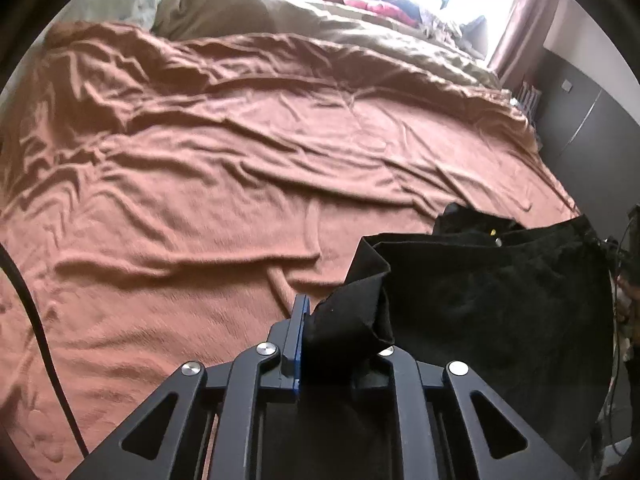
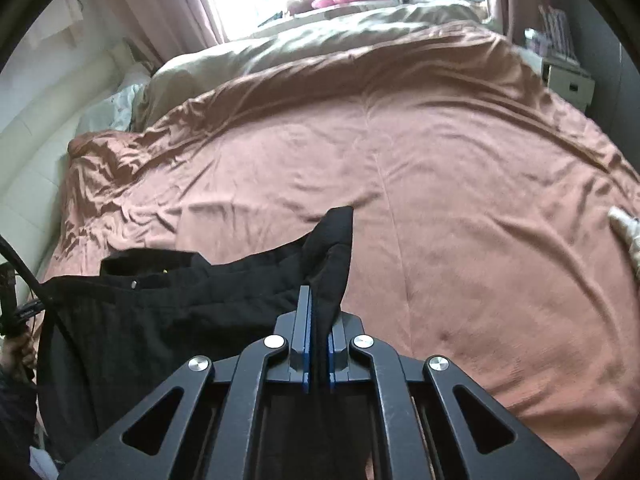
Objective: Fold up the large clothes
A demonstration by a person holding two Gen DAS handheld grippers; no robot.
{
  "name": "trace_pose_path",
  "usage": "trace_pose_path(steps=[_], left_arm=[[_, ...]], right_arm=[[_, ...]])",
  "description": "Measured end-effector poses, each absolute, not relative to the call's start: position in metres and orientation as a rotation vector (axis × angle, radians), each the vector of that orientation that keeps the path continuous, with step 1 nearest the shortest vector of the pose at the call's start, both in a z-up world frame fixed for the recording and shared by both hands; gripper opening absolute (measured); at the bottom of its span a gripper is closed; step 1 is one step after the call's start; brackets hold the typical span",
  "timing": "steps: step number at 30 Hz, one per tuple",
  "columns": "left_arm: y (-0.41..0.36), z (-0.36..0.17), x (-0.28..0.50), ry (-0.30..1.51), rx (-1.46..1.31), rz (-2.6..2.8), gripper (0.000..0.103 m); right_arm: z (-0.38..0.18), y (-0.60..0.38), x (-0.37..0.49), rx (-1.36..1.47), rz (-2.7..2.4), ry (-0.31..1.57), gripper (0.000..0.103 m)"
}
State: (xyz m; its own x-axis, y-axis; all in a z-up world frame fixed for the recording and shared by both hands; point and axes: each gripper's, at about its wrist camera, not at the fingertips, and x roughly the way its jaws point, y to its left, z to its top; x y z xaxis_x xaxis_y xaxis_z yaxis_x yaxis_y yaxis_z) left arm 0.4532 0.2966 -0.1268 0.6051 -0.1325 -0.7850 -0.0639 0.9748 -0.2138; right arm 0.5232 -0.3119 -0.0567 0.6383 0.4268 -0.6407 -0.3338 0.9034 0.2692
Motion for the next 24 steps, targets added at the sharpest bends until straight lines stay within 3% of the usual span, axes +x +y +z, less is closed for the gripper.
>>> trace_pose_path(steps=[6,12,15,17,19,21,22,23,24], left_arm=[[0.302,-0.104,0.453,0.866,-0.217,-0.003,0.012],[0.310,-0.118,0.468,0.900,-0.248,0.008,0.013],[0.316,-0.132,0.478,0.941,-0.272,0.051,0.031],[0.323,-0.135,0.479,0.940,-0.284,0.100,0.054],[0.330,-0.133,0.477,0.921,-0.293,0.126,0.055],[0.335,-0.130,0.474,0.912,-0.300,0.132,0.055],[0.337,-0.129,0.472,0.913,-0.299,0.138,0.055],[0.339,-0.127,0.469,0.913,-0.296,0.146,0.055],[0.341,-0.125,0.465,0.910,-0.292,0.162,0.055]], right_arm=[[-0.042,-0.303,0.512,0.119,0.426,0.693,0.001],[-0.060,-0.290,0.528,0.103,0.388,0.718,0.001],[-0.077,-0.285,0.540,0.118,0.367,0.766,0.001],[-0.084,-0.286,0.543,0.140,0.362,0.785,0.002],[-0.087,-0.285,0.544,0.137,0.362,0.795,0.003],[-0.086,-0.286,0.543,0.117,0.336,0.798,0.011],[-0.083,-0.288,0.542,0.105,0.322,0.788,0.024],[-0.079,-0.289,0.541,0.104,0.322,0.776,0.050],[-0.075,-0.290,0.539,0.115,0.328,0.763,0.067]])
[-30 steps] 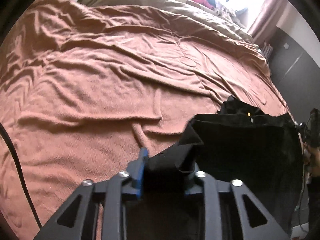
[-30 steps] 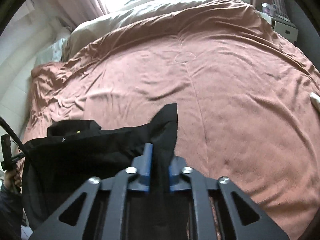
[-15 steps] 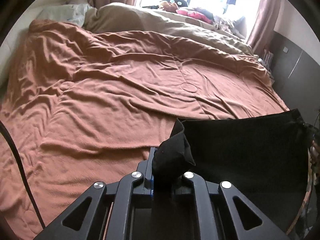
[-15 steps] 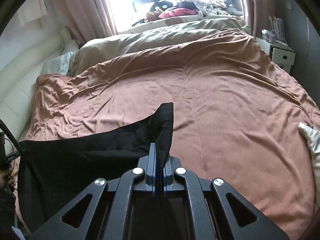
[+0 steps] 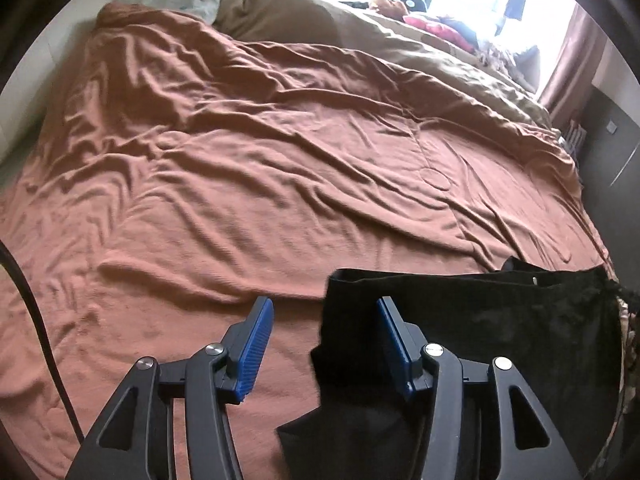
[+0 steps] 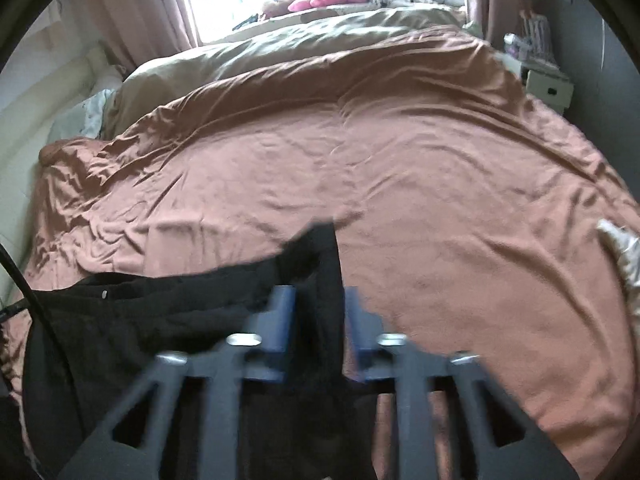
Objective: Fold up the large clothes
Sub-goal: 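Open both tools and lift them off the folded jacket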
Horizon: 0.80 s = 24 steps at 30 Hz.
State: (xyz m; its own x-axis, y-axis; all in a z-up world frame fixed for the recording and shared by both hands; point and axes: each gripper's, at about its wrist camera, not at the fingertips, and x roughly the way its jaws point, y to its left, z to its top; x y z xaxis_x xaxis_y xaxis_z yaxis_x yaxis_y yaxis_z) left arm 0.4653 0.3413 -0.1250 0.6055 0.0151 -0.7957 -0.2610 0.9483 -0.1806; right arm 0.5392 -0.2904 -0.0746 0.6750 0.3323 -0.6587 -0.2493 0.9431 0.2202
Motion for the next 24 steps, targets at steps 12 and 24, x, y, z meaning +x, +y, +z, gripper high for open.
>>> trace_pose_path(steps=[12,24], left_arm=[[0.337,-0.102,0.421,0.914,-0.306,0.127,0.055],[0.336,-0.143,0.456,0.976,-0.356,0.070,0.055]], right_arm=[[-0.040,-0.302,0.475,0.095,0.392,0.746,0.091],[-0.067,-0.290,0.431,0.002,0.434,0.862,0.091]])
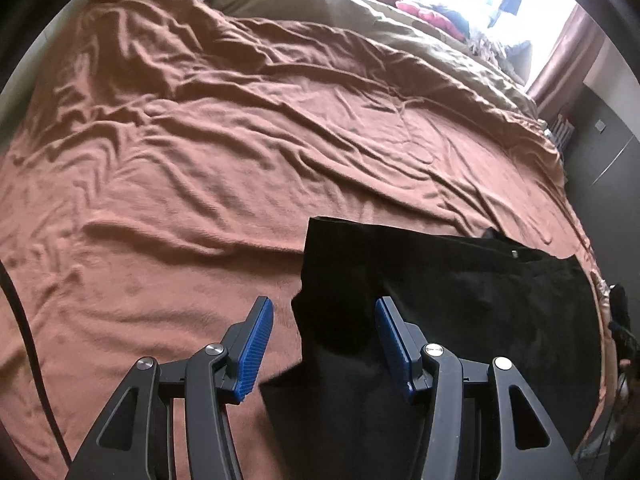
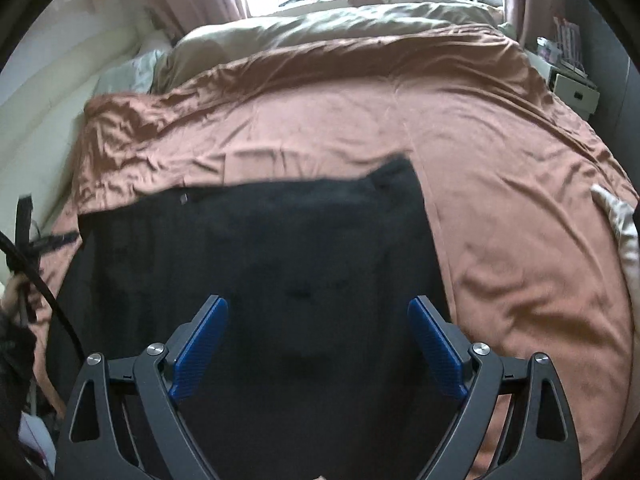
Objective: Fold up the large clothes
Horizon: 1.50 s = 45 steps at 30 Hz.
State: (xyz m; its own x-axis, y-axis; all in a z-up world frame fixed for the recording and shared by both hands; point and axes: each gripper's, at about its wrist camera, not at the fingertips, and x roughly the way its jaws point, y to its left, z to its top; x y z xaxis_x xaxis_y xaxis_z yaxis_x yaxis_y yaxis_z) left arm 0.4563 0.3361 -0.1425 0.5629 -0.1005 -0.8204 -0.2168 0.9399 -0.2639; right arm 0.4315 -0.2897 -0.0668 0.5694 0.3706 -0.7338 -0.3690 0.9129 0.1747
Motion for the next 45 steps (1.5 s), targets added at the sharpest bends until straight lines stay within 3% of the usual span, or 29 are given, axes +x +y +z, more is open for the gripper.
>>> trace_pose_path(steps=[2,3,4,5,9,13,19,34,36,38,40,45], left_arm=[[0.338,-0.152,0.466,0.976,-0.376,0.053,0.053],[0.340,-0.155,0.470,0.973,-0.388,0.042,0.045],[0.341,-0.158,0.475,0.970,-0.401,0.022,0.021],[0.342,-0.161,0.479,0.977,-0.407,0.012,0.012],[0.338,-0.162,0.493,0.983,-0.349,0.025,0.006],[0.339,-0.160,0.499,0.988,-0.342,0.038,0.006],[0.342,-0.137,0.478,0.963,-0.286,0.120,0.018],[0.326,-0.125,0.329,0.978,-0.399,0.127,0.020],[0.319,-0.127,0.307,0.971,-0.420,0.135,0.024],[0.312,-0.129,0.291,0.968,-0.422,0.141,0.045],[0.306,-0.132,0.276,0.961,-0.428,0.137,0.052],[0.293,-0.144,0.244,0.965,-0.507,0.132,0.053]], right_arm=[[-0.075,-0.288,0.431,-0.021,0.411,0.886,0.091],[-0.081,-0.289,0.431,-0.023,0.404,0.904,0.091],[-0.085,-0.289,0.432,-0.024,0.396,0.922,0.091],[-0.088,-0.289,0.433,-0.029,0.386,0.935,0.091],[-0.101,-0.284,0.438,-0.063,0.347,0.967,0.091],[-0.104,-0.285,0.443,-0.034,0.321,0.981,0.091],[-0.092,-0.278,0.429,-0.036,0.316,0.953,0.088],[-0.080,-0.257,0.380,-0.025,0.487,0.911,0.086],[-0.080,-0.252,0.374,-0.021,0.516,0.904,0.085],[-0.079,-0.248,0.369,-0.019,0.536,0.899,0.084],[-0.080,-0.243,0.362,-0.027,0.553,0.896,0.083],[-0.084,-0.231,0.343,-0.031,0.596,0.894,0.082]])
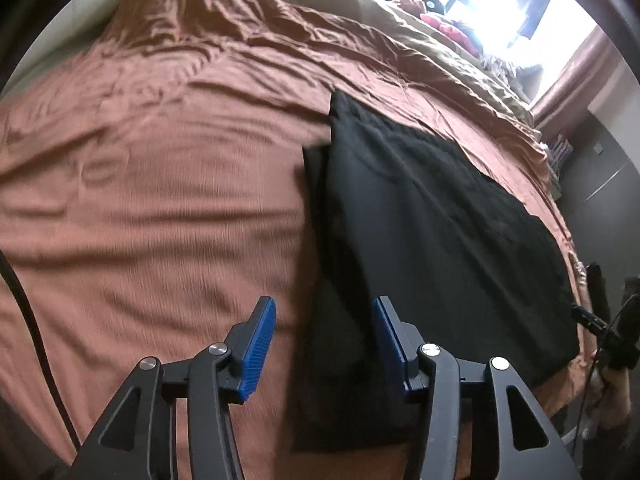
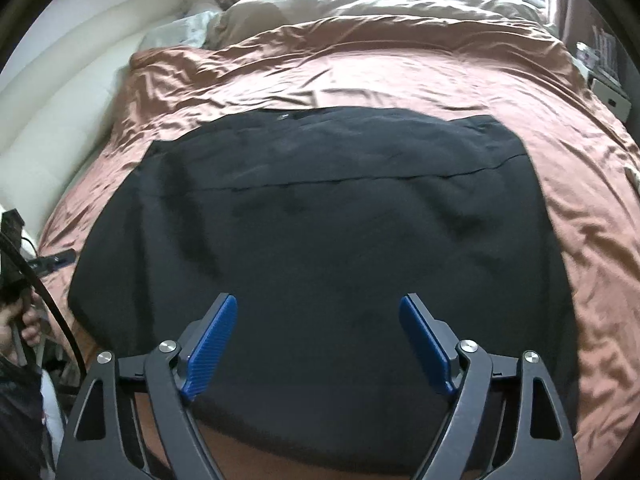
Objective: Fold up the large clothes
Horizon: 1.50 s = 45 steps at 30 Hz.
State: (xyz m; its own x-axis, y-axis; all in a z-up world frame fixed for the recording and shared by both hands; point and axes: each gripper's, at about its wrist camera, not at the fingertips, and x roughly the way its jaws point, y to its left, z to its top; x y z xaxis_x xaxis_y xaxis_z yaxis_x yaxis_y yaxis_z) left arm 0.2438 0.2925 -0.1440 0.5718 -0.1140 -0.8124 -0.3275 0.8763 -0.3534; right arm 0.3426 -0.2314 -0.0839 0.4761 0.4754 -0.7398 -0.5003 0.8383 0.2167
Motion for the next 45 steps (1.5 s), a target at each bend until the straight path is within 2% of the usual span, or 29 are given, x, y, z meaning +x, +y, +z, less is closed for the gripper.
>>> trace_pose_path(steps=[4,8,19,24,29,45], left_arm=[[0.286,-0.152,0.226,0.967,-0.547,0.122,0.053],[0.283,-0.158,0.213,0.966,-0.597,0.111,0.053],[0.279,-0.167,0.197,0.956,-0.654,0.074,0.054],[0.282,-0.171,0.194,0.945,-0.676,0.068,0.054],[0.280,-0.172,0.188,0.928,-0.698,0.072,0.054],[0.293,-0.158,0.173,0.880,-0.758,0.124,0.054]], right_arm=[[-0.087,-0.223,0.323,-0.055,0.634,0.888,0.081],[-0.089,-0.216,0.313,-0.069,0.662,0.891,0.070],[-0.101,-0.186,0.307,-0.118,0.665,0.969,0.070],[-0.110,-0.162,0.317,-0.183,0.625,0.975,0.052],[-0.112,-0.140,0.338,-0.195,0.587,0.980,0.028],[-0.122,-0.088,0.426,-0.170,0.495,1.018,0.025]])
